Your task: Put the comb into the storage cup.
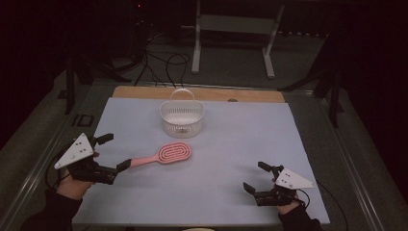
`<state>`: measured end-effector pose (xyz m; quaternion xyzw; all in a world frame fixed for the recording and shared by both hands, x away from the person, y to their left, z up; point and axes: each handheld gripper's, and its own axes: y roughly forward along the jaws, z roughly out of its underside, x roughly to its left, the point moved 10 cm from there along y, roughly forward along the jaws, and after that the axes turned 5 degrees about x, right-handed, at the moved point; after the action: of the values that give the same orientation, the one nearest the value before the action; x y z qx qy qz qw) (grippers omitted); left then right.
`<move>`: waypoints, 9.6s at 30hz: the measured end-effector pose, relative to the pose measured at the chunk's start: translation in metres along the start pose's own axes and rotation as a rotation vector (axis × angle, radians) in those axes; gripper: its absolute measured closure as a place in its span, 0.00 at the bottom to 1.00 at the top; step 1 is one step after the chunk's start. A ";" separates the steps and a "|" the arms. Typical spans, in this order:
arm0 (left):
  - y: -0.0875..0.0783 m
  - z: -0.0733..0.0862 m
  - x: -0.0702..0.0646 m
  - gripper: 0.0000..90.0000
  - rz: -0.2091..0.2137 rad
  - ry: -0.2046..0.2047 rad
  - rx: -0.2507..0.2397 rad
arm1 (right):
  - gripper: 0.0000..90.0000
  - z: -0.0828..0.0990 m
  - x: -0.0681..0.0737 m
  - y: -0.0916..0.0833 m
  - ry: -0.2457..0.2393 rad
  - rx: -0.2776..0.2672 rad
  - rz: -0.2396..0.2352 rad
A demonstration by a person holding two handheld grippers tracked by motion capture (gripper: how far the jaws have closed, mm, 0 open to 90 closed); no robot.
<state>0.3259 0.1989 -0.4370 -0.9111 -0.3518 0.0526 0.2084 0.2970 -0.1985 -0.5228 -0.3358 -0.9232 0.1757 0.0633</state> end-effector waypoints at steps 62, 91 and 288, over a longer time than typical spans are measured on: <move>0.088 0.079 0.047 0.63 -0.031 -0.015 0.491 | 0.10 0.000 0.002 0.000 0.003 0.002 -0.018; 0.117 0.096 0.030 1.00 0.034 0.160 0.720 | 0.10 0.001 0.001 0.000 0.008 0.001 -0.024; 0.112 0.098 -0.035 0.80 -0.110 -0.320 0.768 | 0.10 0.001 -0.003 -0.002 0.028 0.003 0.017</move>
<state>0.3456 0.1347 -0.5745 -0.7274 -0.3825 0.3097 0.4781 0.2976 -0.2020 -0.5226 -0.3458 -0.9192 0.1727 0.0753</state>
